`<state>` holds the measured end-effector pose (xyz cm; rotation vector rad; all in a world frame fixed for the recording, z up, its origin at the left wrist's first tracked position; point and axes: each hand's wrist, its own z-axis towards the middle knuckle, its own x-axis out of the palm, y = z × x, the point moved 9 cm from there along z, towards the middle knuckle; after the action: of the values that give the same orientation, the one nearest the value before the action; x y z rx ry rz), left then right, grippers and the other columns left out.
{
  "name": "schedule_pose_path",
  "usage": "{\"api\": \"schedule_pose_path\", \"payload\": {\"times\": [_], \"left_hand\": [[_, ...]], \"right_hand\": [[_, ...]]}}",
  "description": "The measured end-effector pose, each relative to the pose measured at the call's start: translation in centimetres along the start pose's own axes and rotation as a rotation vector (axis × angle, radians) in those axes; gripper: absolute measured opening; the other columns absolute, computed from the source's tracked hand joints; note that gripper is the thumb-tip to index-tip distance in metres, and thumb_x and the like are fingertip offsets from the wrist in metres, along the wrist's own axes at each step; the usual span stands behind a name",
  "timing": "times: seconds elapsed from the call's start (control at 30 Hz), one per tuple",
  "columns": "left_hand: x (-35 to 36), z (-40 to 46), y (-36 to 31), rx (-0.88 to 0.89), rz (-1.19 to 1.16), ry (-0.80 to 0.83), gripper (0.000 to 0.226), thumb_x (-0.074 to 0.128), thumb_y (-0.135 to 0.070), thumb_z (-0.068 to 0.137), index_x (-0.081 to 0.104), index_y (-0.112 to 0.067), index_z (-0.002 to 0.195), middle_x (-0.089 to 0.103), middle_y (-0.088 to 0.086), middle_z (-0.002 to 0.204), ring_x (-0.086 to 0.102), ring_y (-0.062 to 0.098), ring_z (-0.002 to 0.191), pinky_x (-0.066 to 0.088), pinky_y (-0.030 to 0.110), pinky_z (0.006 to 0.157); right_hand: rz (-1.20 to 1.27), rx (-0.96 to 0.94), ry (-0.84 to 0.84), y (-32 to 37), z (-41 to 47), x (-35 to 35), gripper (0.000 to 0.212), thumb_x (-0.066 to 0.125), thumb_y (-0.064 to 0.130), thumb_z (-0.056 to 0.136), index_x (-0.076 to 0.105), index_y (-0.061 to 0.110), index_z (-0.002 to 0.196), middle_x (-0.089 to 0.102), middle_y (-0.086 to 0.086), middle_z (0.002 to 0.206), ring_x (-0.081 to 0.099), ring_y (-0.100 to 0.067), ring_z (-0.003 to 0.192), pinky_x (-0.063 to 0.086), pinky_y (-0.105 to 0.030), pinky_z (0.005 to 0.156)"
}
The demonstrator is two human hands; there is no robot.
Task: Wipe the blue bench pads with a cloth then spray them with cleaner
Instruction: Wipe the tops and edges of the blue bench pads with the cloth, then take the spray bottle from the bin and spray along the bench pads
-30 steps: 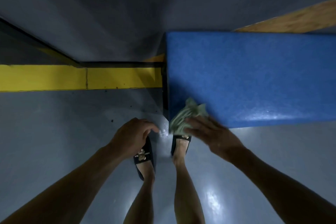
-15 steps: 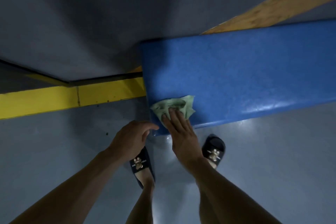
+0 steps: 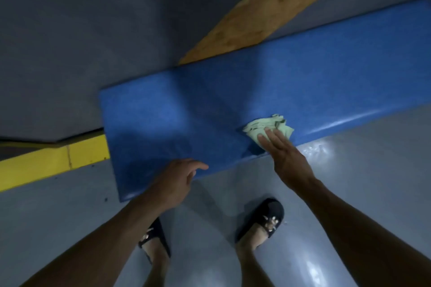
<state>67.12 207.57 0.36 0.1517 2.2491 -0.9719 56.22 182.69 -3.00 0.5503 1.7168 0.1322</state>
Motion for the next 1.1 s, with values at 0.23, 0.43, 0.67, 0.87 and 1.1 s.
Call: {"api": "schedule_pose_path", "payload": {"times": [0.23, 0.43, 0.67, 0.87, 1.1], "left_hand": [[-1.1, 7.5, -24.2, 0.174, 0.056, -0.040, 0.036, 0.050, -0.014, 0.099, 0.064, -0.031, 0.127, 0.063, -0.015, 0.127, 0.056, 0.005, 0.117, 0.034, 0.011, 0.098], [-2.8, 11.0, -44.6, 0.329, -0.094, 0.011, 0.034, 0.059, -0.028, 0.098, 0.059, -0.036, 0.131, 0.064, -0.020, 0.125, 0.060, -0.004, 0.111, 0.048, 0.032, 0.103], [-2.6, 10.6, -68.3, 0.585, 0.004, 0.129, 0.050, 0.060, -0.042, 0.095, 0.045, -0.037, 0.142, 0.049, -0.020, 0.136, 0.045, 0.000, 0.123, 0.037, 0.022, 0.105], [-3.2, 11.8, -80.4, 0.635, 0.003, 0.222, 0.014, 0.066, -0.045, 0.089, 0.066, -0.038, 0.101, 0.065, -0.020, 0.097, 0.060, -0.001, 0.092, 0.043, 0.014, 0.073], [-3.8, 17.1, -90.7, 0.637, -0.141, 0.303, 0.015, 0.071, -0.037, 0.087, 0.071, -0.022, 0.085, 0.072, -0.001, 0.079, 0.065, 0.010, 0.069, 0.052, 0.032, 0.059]], "right_hand": [[0.958, 0.757, -0.183, -14.9, -5.7, -20.3, 0.047, 0.040, -0.006, 0.096, 0.068, 0.015, 0.128, 0.072, -0.010, 0.113, 0.068, -0.024, 0.100, 0.054, -0.018, 0.077], [1.510, 0.889, -0.286, -18.9, -14.5, -34.5, 0.026, 0.053, 0.024, 0.096, 0.074, 0.010, 0.090, 0.071, -0.015, 0.088, 0.067, -0.029, 0.077, 0.052, -0.038, 0.071], [1.692, 0.752, -0.306, -22.6, -21.0, -47.5, 0.027, 0.056, 0.031, 0.084, 0.072, 0.010, 0.083, 0.065, -0.014, 0.079, 0.062, -0.025, 0.066, 0.043, -0.030, 0.058], [1.756, 0.560, -0.328, -26.9, -22.7, -56.4, 0.040, 0.046, 0.039, 0.096, 0.072, 0.009, 0.092, 0.067, -0.015, 0.087, 0.063, -0.023, 0.075, 0.047, -0.031, 0.065], [1.492, 0.555, -0.261, -33.9, -23.8, -66.0, 0.039, 0.055, 0.046, 0.098, 0.069, 0.010, 0.099, 0.074, -0.002, 0.086, 0.070, -0.010, 0.073, 0.052, -0.020, 0.059]]}}
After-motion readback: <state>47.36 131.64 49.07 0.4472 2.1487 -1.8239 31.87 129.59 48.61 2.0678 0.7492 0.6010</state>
